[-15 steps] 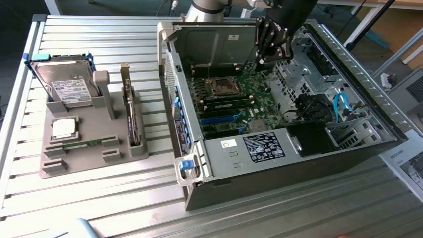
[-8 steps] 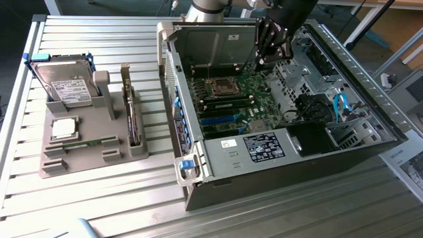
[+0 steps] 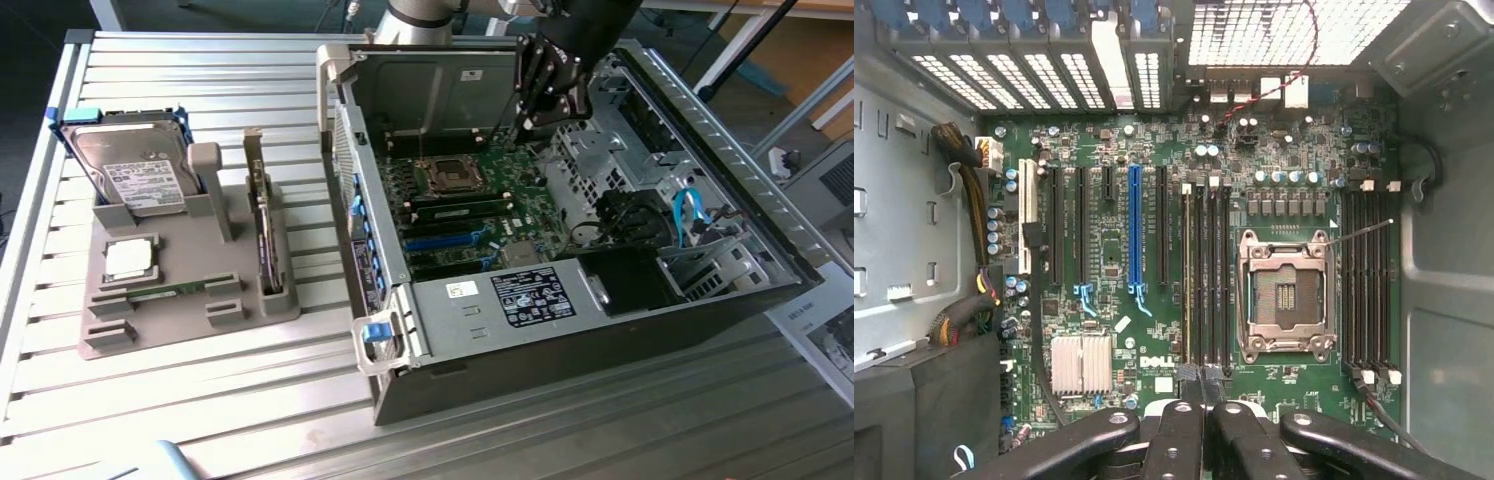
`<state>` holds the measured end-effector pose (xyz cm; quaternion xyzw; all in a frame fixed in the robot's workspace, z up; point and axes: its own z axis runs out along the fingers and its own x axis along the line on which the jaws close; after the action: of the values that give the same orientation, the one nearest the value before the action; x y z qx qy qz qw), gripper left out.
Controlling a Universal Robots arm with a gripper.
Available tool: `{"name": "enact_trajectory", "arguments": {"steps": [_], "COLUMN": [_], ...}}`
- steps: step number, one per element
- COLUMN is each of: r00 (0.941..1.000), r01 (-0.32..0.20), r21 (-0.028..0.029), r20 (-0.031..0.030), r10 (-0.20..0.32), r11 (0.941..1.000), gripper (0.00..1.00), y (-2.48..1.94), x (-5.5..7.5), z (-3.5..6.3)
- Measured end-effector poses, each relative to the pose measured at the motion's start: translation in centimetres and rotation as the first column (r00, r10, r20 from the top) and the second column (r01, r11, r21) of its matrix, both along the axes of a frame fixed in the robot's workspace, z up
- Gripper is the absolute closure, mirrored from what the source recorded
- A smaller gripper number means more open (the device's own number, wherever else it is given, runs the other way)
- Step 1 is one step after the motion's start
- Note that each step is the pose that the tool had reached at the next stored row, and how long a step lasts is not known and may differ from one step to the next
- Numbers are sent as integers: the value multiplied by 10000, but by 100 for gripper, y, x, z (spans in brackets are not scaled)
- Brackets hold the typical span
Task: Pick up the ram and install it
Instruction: 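Press down the ram until it locks into place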
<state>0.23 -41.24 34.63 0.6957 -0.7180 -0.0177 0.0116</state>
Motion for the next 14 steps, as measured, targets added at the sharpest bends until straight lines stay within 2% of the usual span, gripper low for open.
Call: {"name": "enact_trajectory", "arguments": {"steps": [4,5,7,12,14], "r00": [9982,9954,9866,9703,9580], "r01": [604,954,1633,2420,2869], "r21": [-1,-4,-4,-7,-12], "r20": [0,0,1,1,2], "r10": [-604,-954,-1633,-2420,-2869], "r11": [9982,9954,9866,9703,9580], "gripper": [90,90,90,90,90], "y": [0,0,0,0,0], "x": [0,0,0,0,0], "z": [0,0,2,3,3]}}
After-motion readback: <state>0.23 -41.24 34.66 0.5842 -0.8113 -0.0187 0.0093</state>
